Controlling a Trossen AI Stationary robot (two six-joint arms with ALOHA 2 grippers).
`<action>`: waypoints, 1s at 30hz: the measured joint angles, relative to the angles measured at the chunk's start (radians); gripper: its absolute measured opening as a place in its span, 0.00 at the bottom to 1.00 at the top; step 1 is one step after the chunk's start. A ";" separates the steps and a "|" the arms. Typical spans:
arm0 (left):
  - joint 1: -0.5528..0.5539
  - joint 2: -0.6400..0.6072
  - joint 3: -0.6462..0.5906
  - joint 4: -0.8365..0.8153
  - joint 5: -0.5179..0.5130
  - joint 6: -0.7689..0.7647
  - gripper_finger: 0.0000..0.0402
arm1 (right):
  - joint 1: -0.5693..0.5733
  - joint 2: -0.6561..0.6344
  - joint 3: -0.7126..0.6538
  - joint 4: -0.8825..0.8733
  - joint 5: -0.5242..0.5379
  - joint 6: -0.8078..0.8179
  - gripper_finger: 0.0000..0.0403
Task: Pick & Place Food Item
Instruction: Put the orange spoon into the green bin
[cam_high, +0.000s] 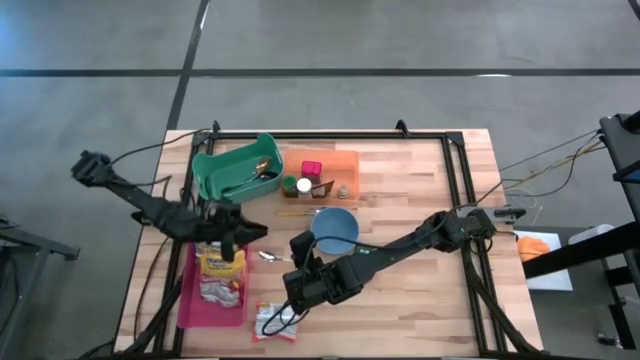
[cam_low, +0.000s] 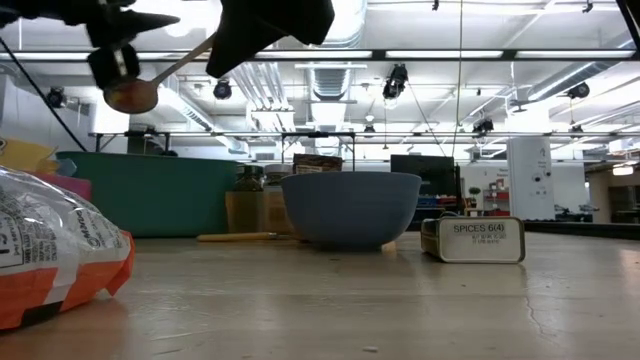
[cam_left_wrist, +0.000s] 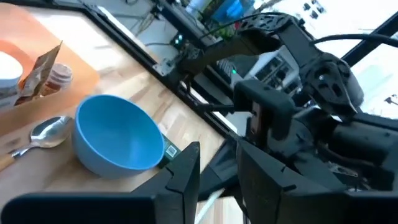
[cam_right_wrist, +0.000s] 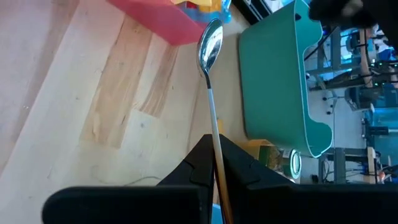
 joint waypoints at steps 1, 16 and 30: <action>-0.039 0.003 -0.010 0.022 -0.052 0.000 0.26 | 0.000 0.000 0.000 0.000 0.000 0.000 0.02; -0.477 0.077 -0.025 0.114 -0.672 0.107 0.26 | -0.002 0.000 0.039 0.000 0.009 -0.004 0.02; -0.582 0.138 -0.024 0.155 -0.665 0.082 0.26 | -0.013 -0.012 0.098 -0.007 0.010 -0.023 0.02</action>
